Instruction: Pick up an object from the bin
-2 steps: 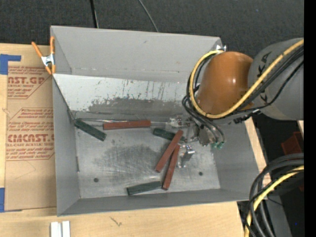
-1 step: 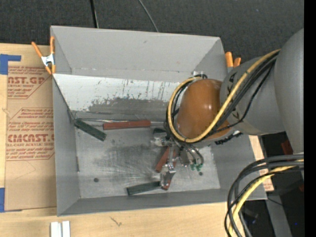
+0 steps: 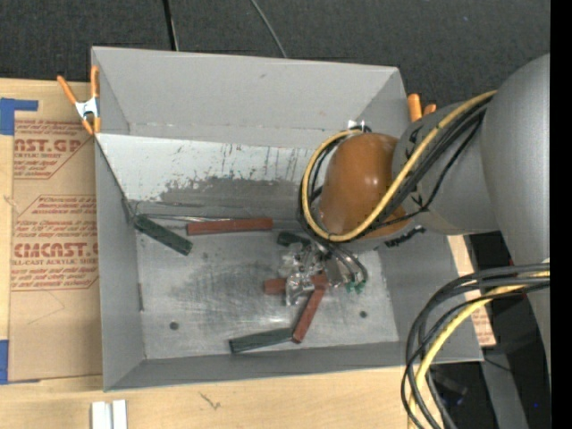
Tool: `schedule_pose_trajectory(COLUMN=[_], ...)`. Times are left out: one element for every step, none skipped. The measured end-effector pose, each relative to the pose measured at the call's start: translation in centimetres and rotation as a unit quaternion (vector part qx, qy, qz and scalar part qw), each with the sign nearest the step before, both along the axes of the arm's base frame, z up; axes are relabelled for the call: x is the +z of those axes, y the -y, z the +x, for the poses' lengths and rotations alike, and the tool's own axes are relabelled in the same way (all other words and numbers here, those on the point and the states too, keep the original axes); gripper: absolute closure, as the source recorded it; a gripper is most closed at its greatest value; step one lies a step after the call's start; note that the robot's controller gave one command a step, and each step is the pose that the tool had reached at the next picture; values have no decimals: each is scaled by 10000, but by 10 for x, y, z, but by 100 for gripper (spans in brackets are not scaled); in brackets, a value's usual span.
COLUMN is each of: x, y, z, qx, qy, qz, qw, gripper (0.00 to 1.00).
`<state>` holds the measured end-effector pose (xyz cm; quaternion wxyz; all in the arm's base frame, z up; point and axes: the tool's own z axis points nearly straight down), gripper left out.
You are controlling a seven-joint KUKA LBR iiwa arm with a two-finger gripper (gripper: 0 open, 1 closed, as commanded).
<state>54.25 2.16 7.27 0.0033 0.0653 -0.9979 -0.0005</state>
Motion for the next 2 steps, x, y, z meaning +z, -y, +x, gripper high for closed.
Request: schedule_pose_trajectory(x=[0,195], y=[0,3], z=[0,-5], qx=[1,8], qy=[2,85], qz=[1,-3], qw=[10000,10000], gripper=[100,100])
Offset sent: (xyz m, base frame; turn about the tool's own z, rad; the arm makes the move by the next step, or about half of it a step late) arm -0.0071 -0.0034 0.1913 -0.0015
